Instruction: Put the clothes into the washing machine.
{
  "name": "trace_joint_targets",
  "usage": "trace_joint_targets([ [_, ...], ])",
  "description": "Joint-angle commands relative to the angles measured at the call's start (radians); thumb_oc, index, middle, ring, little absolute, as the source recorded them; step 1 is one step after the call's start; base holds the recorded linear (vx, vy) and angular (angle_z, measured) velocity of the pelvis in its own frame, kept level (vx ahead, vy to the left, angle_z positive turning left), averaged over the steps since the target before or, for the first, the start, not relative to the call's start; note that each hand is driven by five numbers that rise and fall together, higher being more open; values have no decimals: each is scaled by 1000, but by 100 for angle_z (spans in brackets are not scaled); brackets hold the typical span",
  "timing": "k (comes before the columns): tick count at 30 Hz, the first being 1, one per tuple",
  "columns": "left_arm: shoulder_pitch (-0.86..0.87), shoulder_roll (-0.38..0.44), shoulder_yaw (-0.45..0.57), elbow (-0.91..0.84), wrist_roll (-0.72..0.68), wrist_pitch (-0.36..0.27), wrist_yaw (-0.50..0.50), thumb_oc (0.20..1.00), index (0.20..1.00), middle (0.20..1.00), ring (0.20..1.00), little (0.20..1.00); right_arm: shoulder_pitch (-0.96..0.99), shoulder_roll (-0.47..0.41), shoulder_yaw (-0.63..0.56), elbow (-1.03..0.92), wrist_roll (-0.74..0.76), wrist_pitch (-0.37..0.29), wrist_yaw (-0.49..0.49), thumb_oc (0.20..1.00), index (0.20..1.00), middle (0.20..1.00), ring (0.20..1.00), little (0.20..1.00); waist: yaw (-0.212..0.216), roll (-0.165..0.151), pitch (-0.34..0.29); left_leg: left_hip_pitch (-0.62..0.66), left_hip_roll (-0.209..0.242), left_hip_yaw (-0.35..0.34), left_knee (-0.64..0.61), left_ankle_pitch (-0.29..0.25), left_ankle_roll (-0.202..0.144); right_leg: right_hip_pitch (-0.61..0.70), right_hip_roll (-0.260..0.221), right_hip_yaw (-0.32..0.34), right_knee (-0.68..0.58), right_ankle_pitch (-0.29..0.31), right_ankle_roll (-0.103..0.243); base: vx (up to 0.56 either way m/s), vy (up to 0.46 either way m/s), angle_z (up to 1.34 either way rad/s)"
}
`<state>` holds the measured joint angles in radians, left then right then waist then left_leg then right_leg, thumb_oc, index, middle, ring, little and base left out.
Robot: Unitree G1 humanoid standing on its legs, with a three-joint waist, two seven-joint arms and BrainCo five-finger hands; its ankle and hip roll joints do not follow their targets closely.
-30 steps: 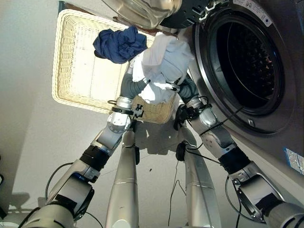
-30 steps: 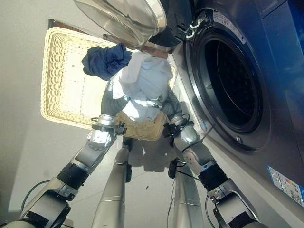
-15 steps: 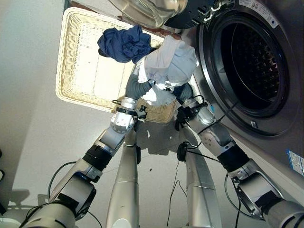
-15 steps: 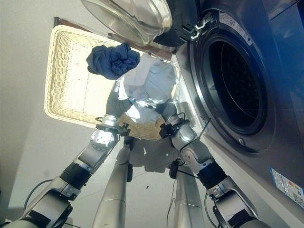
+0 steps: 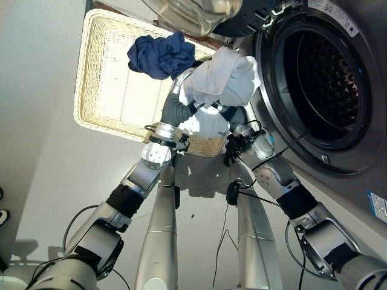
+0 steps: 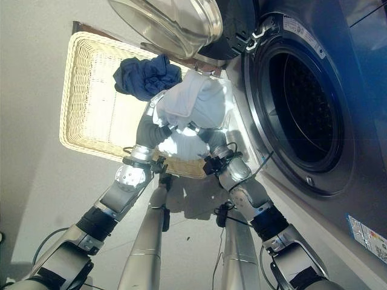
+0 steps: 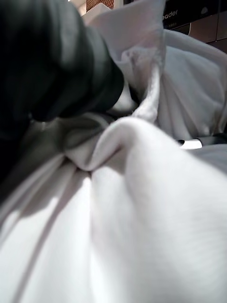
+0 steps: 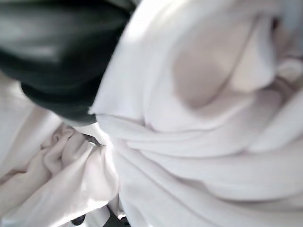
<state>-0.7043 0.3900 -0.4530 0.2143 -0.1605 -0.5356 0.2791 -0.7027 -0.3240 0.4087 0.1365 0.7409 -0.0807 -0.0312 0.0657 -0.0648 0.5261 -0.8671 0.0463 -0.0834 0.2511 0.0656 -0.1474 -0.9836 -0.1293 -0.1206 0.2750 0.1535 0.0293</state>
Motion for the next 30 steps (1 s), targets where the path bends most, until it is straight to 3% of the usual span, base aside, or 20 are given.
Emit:
trace_joint_targets([
  [1,-61,-61,-3,-192,82,-91,32,1000,1000,1000,1000,1000,-5,37,21,-109,30,-50,11,200,200,200,200,200,-16,71,-6,-4,-143,0,-72,71,96,35,69,-68,0,6,109,0,0,0],
  [3,-61,-56,-3,-181,116,-69,85,1000,1000,1000,1000,1000,-4,39,16,-109,50,-66,7,200,200,200,200,200,-17,71,-6,-4,-141,1,-73,71,96,33,69,-67,-1,6,109,0,0,0],
  [8,-59,-32,17,-145,306,-6,366,1000,1000,1000,1000,1000,6,45,-9,-106,116,-115,18,200,200,200,200,200,-16,75,-6,-8,-139,4,-70,69,96,30,65,-68,-1,5,111,0,0,0],
  [11,-59,-28,18,-139,315,-2,388,1000,1000,1000,1000,1000,6,45,-12,-107,120,-116,19,200,200,200,200,200,-16,75,-6,-8,-139,4,-70,69,95,31,64,-67,0,4,111,0,0,0],
  [12,-55,-12,36,-119,381,42,505,1000,1000,1000,1000,1000,9,46,-21,-113,150,-137,20,200,200,200,200,200,-13,76,-6,-9,-136,5,-67,70,94,31,60,-71,2,2,112,0,0,0],
  [13,-55,-3,42,-111,407,61,532,1000,1000,1000,1000,1000,13,47,-24,-116,169,-149,25,200,200,200,200,200,-11,76,-6,-9,-136,4,-67,70,93,31,58,-73,3,2,113,0,0,0],
  [17,-60,12,40,-100,438,95,530,1000,1000,1000,1000,1000,17,52,-34,-122,182,-183,29,200,200,200,200,200,-10,77,-6,-11,-133,5,-66,70,92,28,56,-74,7,2,114,0,0,0],
  [21,-64,29,30,-84,386,111,461,1000,1000,1000,1000,1000,17,40,-61,-128,195,-251,17,200,200,200,200,200,-11,79,-6,-5,-129,11,-69,71,92,33,56,-76,10,1,116,0,0,0],
  [23,-61,31,31,-82,364,97,433,1000,1000,1000,1000,1000,18,34,-75,-129,209,-265,23,200,200,200,200,200,-13,79,-6,-5,-128,13,-69,70,92,32,55,-75,11,1,116,0,0,0],
  [25,-53,35,34,-86,285,40,358,1000,1000,1000,1000,1000,21,20,-115,-140,234,-299,36,200,200,200,200,200,-17,81,-6,-6,-125,17,-69,69,93,31,56,-73,10,3,118,0,0,0],
  [30,-40,33,45,-85,200,-6,327,1000,1000,1000,1000,1000,36,17,-165,-163,273,-340,68,200,200,200,200,200,-25,79,-6,-4,-121,22,-71,67,93,28,60,-67,15,3,121,0,0,0],
])
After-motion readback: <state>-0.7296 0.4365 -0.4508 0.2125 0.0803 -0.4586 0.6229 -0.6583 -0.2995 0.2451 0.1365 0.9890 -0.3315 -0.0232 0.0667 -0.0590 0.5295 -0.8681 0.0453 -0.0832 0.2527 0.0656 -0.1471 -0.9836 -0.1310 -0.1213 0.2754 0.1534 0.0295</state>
